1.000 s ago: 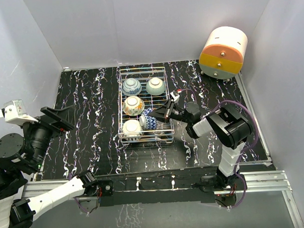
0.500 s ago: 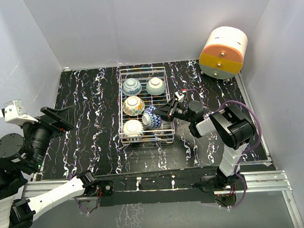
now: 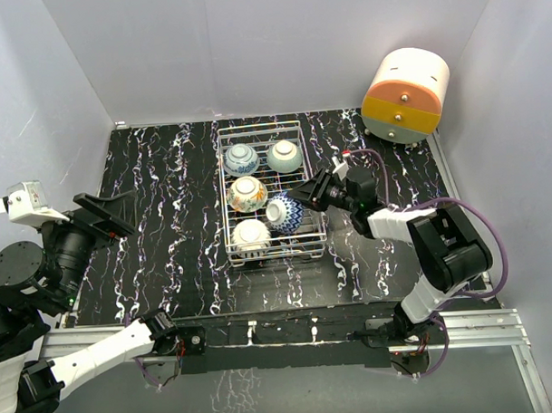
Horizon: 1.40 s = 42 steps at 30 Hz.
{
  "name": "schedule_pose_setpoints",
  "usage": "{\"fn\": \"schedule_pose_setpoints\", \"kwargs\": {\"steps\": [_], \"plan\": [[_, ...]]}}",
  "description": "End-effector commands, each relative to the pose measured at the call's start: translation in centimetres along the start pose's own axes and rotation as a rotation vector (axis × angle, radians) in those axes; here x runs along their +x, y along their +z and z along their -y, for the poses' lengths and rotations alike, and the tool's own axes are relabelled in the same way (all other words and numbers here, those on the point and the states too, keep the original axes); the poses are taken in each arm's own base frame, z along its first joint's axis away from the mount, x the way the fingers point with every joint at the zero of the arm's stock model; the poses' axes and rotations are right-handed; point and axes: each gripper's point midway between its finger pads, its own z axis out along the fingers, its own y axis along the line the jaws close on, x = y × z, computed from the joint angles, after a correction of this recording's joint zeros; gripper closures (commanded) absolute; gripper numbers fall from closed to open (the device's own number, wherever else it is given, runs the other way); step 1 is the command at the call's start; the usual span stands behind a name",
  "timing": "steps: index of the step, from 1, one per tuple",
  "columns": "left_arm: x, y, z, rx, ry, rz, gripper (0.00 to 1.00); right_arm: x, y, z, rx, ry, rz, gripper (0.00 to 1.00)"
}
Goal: Load the bowls into the dish rack
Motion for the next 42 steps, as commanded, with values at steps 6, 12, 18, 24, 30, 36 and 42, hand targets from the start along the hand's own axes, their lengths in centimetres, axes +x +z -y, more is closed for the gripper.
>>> {"fn": "schedule_pose_setpoints", "kwargs": {"steps": [6, 12, 18, 24, 30, 36, 42], "plan": [[-0.1, 0.0, -0.1, -0.008, 0.007, 0.002, 0.13, -2.2, 0.4, 1.7, 0.137, -0.121, 0.059, 0.66], [-0.1, -0.1, -0.3, -0.012, 0.006, 0.002, 0.13, -3.5, 0.2, 1.1, 0.169, -0.18, 0.099, 0.66], [-0.1, 0.0, -0.2, -0.01, 0.006, 0.004, 0.13, -5.0, 0.0, 0.7, 0.24, -0.262, 0.122, 0.61], [0.0, 0.2, 0.0, -0.007, 0.011, 0.0, 0.13, -5.1, 0.1, 1.4, 0.278, -0.281, 0.103, 0.5], [-0.1, 0.2, 0.1, -0.006, 0.013, 0.0, 0.13, -5.1, 0.2, 0.3, 0.255, -0.326, 0.104, 0.49], [0.1, 0.3, 0.1, -0.012, 0.02, -0.004, 0.13, -5.7, 0.3, -4.7, 0.214, -0.481, 0.122, 0.01], [0.8, 0.6, 0.0, -0.022, 0.029, -0.016, 0.11, -3.0, 1.2, -9.7, 0.281, -0.682, 0.062, 0.01]]}}
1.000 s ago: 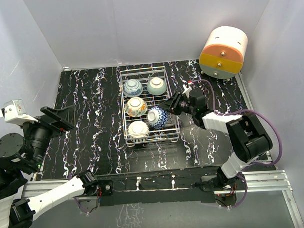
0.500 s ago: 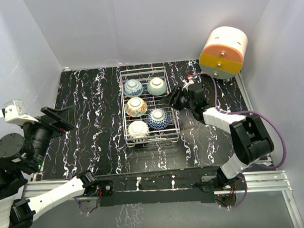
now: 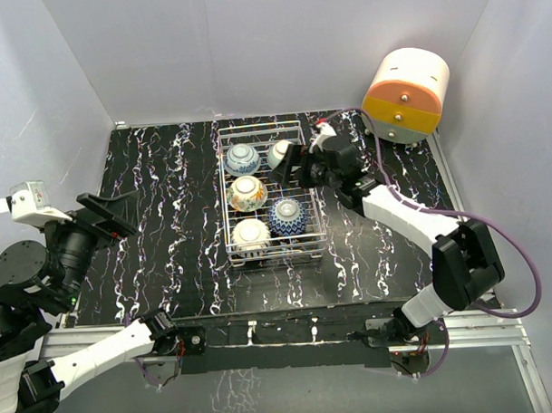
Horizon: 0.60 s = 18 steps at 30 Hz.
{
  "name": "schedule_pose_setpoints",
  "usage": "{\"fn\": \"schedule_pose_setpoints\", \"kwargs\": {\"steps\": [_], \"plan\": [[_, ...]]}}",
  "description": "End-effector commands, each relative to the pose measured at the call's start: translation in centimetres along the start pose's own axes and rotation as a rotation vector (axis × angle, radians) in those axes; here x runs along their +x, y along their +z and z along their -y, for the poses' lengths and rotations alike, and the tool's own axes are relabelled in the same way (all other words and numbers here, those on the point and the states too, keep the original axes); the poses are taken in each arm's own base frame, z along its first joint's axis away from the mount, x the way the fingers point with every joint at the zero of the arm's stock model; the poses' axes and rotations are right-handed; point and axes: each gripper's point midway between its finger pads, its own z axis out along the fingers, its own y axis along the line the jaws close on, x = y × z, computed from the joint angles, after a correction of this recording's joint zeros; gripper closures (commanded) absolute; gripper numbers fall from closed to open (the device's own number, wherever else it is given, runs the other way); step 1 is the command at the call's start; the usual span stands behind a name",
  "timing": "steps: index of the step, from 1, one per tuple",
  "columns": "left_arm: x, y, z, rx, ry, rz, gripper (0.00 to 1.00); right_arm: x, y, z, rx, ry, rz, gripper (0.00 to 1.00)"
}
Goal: Load the bowls into the dish rack
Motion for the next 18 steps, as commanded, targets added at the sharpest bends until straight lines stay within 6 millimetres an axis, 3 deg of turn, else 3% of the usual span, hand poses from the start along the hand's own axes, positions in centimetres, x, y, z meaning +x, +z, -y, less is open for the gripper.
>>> {"fn": "schedule_pose_setpoints", "kwargs": {"steps": [1, 5, 8, 18], "plan": [[0.6, 0.5, 0.0, -0.025, 0.029, -0.014, 0.09, -1.6, -1.4, -5.1, 0.031, -0.216, 0.013, 0.01], [1.5, 1.0, -0.2, -0.058, 0.069, -0.043, 0.03, -0.5, -2.7, -7.1, 0.079, -0.289, -0.006, 0.01], [2.7, 1.7, 0.0, -0.075, 0.103, -0.075, 0.03, 0.0, -4.1, -7.2, 0.097, -0.311, -0.013, 0.01], [9.6, 4.8, 2.3, -0.045, 0.17, -0.198, 0.03, -0.3, -10.0, -3.7, 0.256, -0.383, 0.029, 0.01]]}}
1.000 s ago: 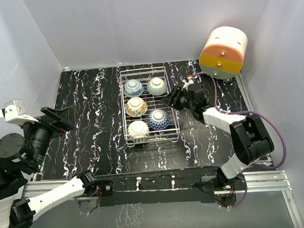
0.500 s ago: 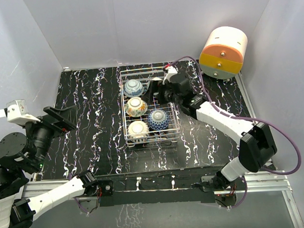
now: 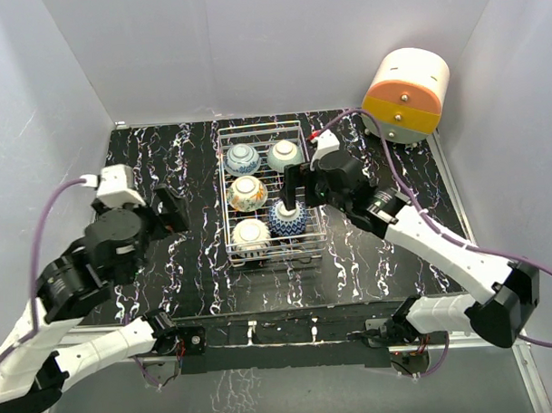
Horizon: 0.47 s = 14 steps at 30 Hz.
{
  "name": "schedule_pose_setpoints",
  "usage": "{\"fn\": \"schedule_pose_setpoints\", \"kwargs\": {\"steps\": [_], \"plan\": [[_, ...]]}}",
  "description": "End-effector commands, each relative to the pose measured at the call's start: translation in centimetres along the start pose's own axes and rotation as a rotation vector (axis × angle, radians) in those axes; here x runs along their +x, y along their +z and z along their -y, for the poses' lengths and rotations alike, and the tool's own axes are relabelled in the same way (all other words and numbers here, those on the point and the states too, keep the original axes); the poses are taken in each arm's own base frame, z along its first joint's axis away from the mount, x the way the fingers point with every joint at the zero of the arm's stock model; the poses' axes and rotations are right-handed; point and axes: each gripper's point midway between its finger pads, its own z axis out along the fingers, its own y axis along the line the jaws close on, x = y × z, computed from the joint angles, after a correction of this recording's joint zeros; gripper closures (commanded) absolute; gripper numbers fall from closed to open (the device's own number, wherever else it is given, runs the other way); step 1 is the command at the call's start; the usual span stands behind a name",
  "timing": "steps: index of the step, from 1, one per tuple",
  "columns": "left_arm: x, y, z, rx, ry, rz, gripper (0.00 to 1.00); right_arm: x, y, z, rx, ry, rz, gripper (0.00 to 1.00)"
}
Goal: Load the bowls into the dish rack
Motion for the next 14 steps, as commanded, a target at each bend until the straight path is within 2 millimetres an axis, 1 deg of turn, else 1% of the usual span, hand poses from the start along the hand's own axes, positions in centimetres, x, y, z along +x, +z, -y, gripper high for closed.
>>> {"fn": "schedule_pose_setpoints", "kwargs": {"steps": [1, 2, 8, 10, 12, 14], "plan": [[2.1, 1.4, 1.9, 0.05, -0.008, -0.027, 0.03, -0.4, -2.3, 2.5, 0.108, -0.045, 0.034, 0.01], [2.9, 1.8, 2.2, 0.058, -0.005, -0.036, 0.03, -0.3, -2.6, 2.7, 0.116, -0.046, 0.031, 0.01], [5.8, 3.1, 4.2, 0.119, -0.003, -0.092, 0.03, 0.3, -3.8, 3.5, 0.143, -0.049, 0.022, 0.01], [6.9, 3.5, 4.6, 0.126, 0.002, -0.118, 0.03, 0.4, -4.1, 3.7, 0.147, -0.051, 0.026, 0.01], [7.5, 3.7, 4.9, 0.134, 0.003, -0.131, 0.03, 0.3, -4.4, 3.9, 0.156, -0.049, 0.033, 0.01], [7.6, 3.8, 4.9, 0.138, -0.003, -0.128, 0.03, 0.3, -4.5, 4.1, 0.165, -0.05, 0.034, 0.01]]}}
